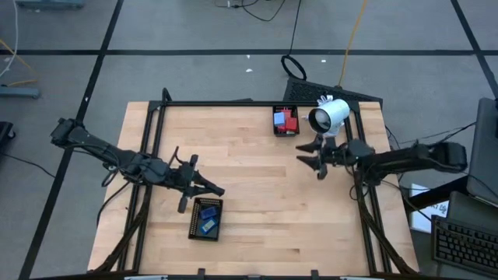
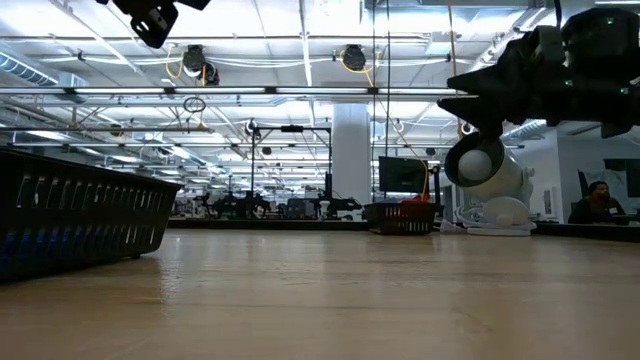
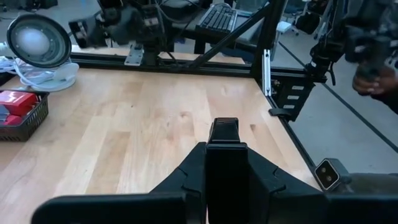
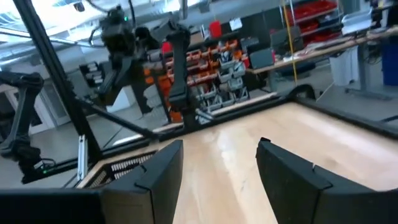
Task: Pick & Place Office items
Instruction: Put the black digital clock into the bottom black basket
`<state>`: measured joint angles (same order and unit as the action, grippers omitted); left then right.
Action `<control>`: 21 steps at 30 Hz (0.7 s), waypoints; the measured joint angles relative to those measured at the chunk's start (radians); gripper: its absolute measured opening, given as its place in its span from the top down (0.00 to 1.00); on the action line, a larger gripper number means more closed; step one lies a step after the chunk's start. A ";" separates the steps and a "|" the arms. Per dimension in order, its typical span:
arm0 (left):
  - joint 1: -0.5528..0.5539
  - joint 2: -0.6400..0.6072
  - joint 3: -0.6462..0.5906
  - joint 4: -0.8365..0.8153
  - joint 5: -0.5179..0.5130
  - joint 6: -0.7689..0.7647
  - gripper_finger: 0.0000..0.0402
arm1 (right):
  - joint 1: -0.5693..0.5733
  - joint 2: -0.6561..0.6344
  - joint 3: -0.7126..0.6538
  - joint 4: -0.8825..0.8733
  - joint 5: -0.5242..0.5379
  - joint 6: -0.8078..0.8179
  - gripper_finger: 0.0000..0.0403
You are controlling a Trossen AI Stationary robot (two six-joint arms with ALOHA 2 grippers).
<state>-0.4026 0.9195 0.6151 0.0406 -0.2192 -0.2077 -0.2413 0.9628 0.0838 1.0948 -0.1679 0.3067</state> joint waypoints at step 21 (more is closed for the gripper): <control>0.000 0.000 0.000 -0.031 0.001 -0.007 0.86 | -0.071 -0.793 -0.007 -0.736 0.034 -0.019 0.51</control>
<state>-0.4026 0.9195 0.6151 0.0093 -0.2180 -0.2150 -0.3128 0.1694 0.0765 0.3589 -0.1343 0.2873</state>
